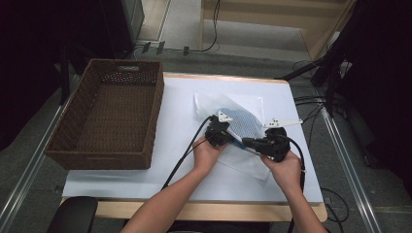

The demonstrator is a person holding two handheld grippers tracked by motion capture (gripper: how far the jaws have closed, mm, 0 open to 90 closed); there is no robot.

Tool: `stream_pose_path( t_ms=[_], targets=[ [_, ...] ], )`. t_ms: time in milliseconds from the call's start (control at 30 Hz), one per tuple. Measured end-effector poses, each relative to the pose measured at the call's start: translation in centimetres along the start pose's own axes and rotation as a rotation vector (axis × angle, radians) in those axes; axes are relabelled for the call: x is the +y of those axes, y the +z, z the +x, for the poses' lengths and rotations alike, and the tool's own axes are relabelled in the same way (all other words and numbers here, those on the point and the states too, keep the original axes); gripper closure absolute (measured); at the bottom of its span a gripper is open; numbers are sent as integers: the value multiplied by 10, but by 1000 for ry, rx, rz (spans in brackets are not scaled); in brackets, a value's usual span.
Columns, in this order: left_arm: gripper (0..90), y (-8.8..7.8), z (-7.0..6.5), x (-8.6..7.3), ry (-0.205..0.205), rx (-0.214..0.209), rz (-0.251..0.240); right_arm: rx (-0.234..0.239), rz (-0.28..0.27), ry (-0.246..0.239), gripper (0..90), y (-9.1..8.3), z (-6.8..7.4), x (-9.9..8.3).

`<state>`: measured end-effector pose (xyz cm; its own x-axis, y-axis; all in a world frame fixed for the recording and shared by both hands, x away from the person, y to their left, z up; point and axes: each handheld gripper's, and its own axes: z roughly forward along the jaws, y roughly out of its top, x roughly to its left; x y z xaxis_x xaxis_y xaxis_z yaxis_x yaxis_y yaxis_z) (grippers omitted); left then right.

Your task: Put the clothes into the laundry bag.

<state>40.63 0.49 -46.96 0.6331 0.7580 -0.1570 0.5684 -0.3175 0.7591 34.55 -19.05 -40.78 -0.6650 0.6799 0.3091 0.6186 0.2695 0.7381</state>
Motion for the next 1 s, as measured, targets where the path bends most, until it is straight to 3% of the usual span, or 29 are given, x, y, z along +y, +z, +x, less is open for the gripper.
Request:
stream_pose_path(
  t_ms=[67,167,433,567,633,733,1000],
  targets=[
    [872,3,1,-1,5,4,6,0,6,1,900,1,0,0],
    [859,2,4,-1,-8,-22,22,-1,8,-2,900,2,0,0],
    [754,-12,3,-3,-6,-71,45,-2,7,-6,900,1,0,0],
    [681,-21,0,-4,14,-93,59,-4,4,-3,900,1,1,0],
    [668,-27,-1,-5,38,-96,63,-5,2,-3,900,1,0,1],
    [654,-34,-4,-7,44,-115,61,-6,2,-3,900,0,0,1],
    [494,-58,-7,-14,87,-146,77,-9,-5,-2,900,-1,-1,1]
  ],
)
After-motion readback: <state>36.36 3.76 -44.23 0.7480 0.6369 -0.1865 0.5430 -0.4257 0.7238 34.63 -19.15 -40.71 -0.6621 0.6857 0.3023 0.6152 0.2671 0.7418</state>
